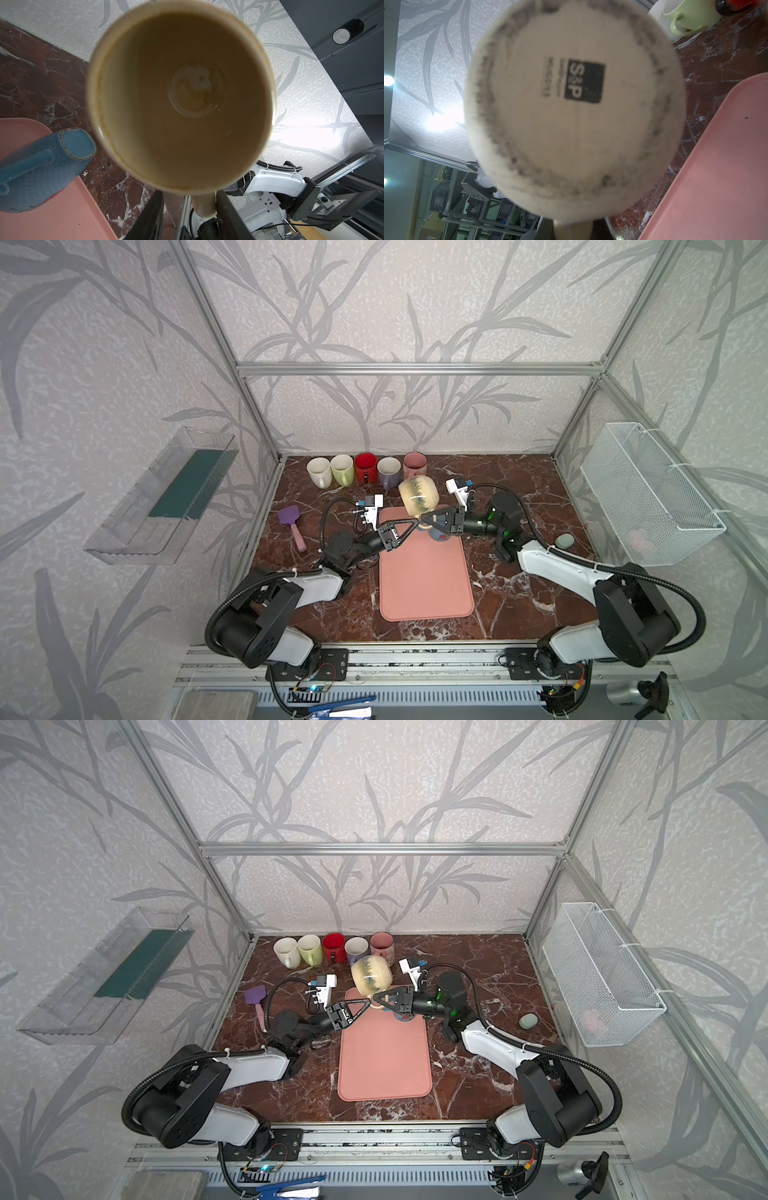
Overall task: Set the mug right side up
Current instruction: 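Tilt the cream mug sideways with the right gripper while the left gripper reaches toward it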
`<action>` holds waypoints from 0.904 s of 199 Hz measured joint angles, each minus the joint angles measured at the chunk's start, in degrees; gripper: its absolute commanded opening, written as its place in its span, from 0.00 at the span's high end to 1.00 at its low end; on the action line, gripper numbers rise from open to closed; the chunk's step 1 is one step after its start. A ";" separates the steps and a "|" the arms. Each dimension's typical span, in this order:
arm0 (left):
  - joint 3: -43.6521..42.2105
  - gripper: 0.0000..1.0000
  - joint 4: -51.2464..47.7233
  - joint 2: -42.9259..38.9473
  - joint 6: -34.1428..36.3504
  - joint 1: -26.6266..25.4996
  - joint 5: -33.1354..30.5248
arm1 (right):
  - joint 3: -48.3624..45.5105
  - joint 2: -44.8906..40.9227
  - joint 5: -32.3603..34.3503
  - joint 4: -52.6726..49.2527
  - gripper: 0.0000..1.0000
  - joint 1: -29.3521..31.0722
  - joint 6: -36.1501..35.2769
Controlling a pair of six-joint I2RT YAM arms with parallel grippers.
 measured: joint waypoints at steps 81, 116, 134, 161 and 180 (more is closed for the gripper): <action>2.40 0.71 1.36 2.97 -1.07 -0.09 0.70 | -0.07 0.07 0.90 -0.63 1.00 0.00 -1.57; 2.49 0.65 1.27 4.70 -1.16 -0.11 0.98 | -0.07 -0.17 2.40 -4.02 1.00 0.15 -5.20; 2.49 0.63 1.03 5.42 -1.16 -0.07 1.01 | -0.07 -0.57 2.97 -5.90 1.00 0.28 -6.75; 2.78 0.61 0.74 6.38 -1.16 -0.20 1.05 | -0.07 -0.57 3.37 -6.75 1.00 0.33 -7.67; 3.28 0.67 0.72 6.86 -1.22 -0.46 1.05 | -0.07 -0.57 3.67 -6.91 1.00 0.44 -7.80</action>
